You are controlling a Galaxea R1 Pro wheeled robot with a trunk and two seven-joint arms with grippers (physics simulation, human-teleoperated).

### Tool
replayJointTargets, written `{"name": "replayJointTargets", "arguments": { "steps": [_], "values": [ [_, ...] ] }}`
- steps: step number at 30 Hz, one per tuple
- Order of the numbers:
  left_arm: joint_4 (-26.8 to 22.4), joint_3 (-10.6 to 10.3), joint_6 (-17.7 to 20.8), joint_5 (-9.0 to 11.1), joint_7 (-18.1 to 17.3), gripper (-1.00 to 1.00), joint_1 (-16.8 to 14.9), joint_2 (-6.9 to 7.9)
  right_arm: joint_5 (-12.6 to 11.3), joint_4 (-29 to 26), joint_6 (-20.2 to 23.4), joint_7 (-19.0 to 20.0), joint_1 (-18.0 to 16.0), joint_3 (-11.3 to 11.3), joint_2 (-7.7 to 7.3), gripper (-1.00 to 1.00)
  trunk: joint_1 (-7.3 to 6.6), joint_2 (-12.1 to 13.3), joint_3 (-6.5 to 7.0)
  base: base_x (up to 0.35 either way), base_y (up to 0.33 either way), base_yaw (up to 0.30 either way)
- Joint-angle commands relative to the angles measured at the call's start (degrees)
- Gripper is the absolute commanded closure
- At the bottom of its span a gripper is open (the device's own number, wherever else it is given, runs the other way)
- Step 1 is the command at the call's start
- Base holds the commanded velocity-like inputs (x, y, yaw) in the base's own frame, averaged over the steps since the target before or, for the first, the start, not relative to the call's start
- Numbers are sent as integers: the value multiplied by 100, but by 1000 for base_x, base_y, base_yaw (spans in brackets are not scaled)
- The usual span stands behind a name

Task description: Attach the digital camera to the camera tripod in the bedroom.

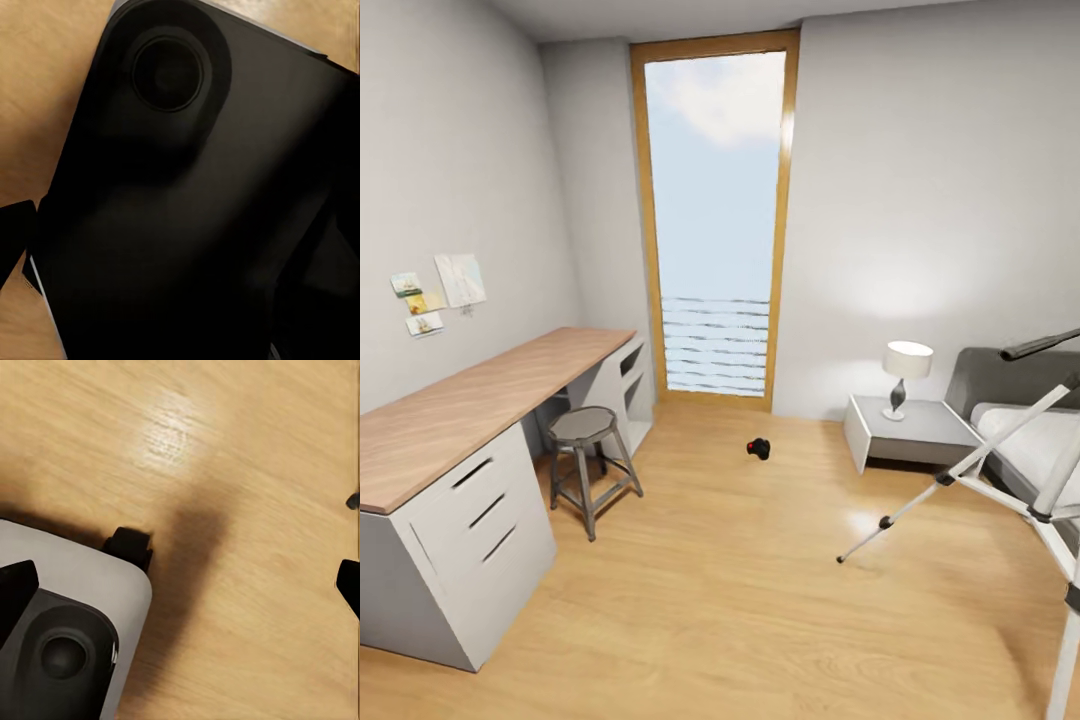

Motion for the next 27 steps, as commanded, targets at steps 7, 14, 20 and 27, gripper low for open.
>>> {"name": "replayJointTargets", "arguments": {
  "steps": [7,14,20,27],
  "values": [
    [-13,43,-2,5,7,-100,4,-6,15,8,-42,-59,-7,15,6,-100,4,-2,-5,332,0,0],
    [-13,43,-2,5,7,-100,4,-6,12,9,-41,-71,-7,15,6,-100,4,-2,-5,332,0,-36],
    [-16,43,-2,-1,6,-100,4,-6,7,9,-16,-93,-7,15,17,-100,4,-2,-5,332,0,-198],
    [-14,37,-2,2,7,-100,4,-1,13,9,9,-101,-7,15,23,-100,4,-2,-5,332,0,-245]
  ]
}}
